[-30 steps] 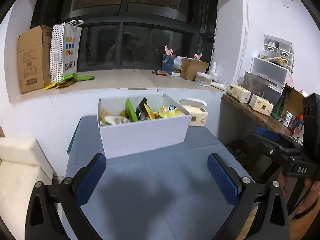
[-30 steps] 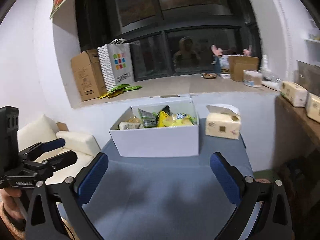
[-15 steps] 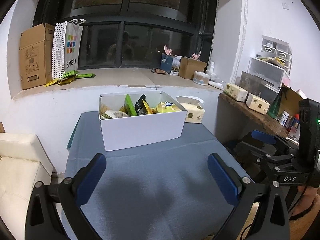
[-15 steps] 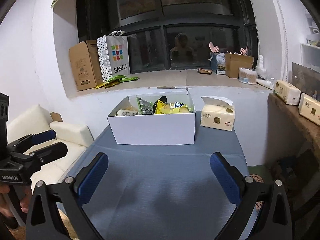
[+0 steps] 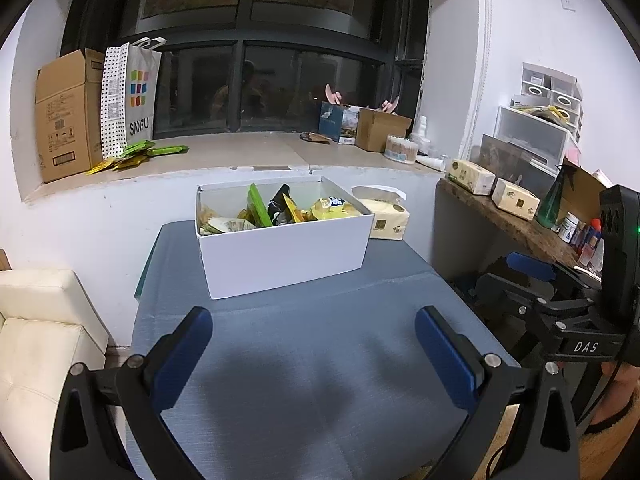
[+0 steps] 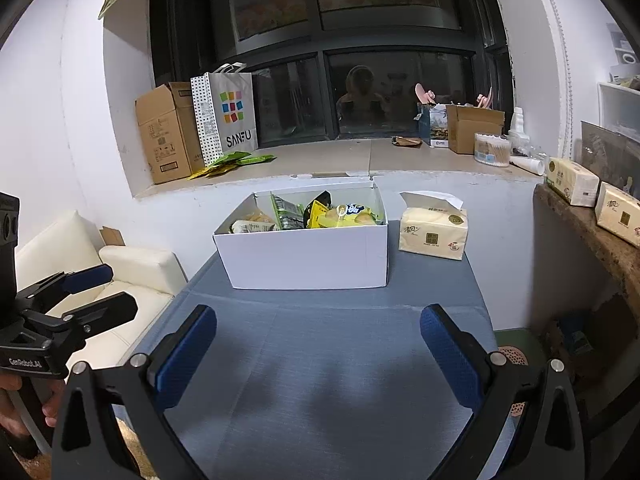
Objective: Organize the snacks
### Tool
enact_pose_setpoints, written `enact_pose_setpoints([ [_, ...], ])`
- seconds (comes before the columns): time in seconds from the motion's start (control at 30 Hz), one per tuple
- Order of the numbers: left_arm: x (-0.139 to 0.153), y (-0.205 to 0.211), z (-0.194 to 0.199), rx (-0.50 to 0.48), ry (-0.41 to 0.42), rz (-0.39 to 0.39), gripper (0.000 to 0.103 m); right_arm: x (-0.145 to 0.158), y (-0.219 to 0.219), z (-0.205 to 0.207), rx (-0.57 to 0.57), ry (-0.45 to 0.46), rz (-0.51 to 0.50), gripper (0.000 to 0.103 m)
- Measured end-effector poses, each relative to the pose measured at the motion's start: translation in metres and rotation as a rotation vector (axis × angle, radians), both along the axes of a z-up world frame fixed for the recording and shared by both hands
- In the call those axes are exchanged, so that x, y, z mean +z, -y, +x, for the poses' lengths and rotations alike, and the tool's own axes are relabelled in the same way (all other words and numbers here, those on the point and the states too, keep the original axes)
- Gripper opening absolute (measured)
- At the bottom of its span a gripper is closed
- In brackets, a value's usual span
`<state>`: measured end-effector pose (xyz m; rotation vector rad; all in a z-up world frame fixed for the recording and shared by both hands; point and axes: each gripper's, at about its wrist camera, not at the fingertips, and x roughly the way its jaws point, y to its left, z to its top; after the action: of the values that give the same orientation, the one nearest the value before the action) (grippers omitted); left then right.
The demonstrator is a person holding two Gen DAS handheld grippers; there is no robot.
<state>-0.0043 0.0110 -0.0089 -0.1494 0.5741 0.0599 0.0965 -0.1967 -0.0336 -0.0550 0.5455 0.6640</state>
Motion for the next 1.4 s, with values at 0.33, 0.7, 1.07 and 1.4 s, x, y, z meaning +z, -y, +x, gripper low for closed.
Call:
enact_pose_setpoints([
  [0.33,-0.0020,0.0022,0.0005,-0.002,-0.002,0.003,0.103,-0.0003,-0.0018,-0.0021,0.003,0.004,-0.006,0.103],
  [0.7,-0.0034,0.0024,0.0013,-0.004,-0.007,0.005,0.103,-0.0013,-0.0021,-0.0027,0.005,0.002,-0.007,0.103],
  [1.07,-0.0050,0.0007,-0.0002,-0.004,-0.008,0.006,0.103,-0.0016,-0.0023,-0.0028,0.009,0.002,-0.007,0.103],
  [1.4,-0.0052,0.0008,0.0001,-0.005,-0.009,0.005,0.103,-0.0027,-0.0032,-0.0023,0.012,0.001,-0.013,0.103],
])
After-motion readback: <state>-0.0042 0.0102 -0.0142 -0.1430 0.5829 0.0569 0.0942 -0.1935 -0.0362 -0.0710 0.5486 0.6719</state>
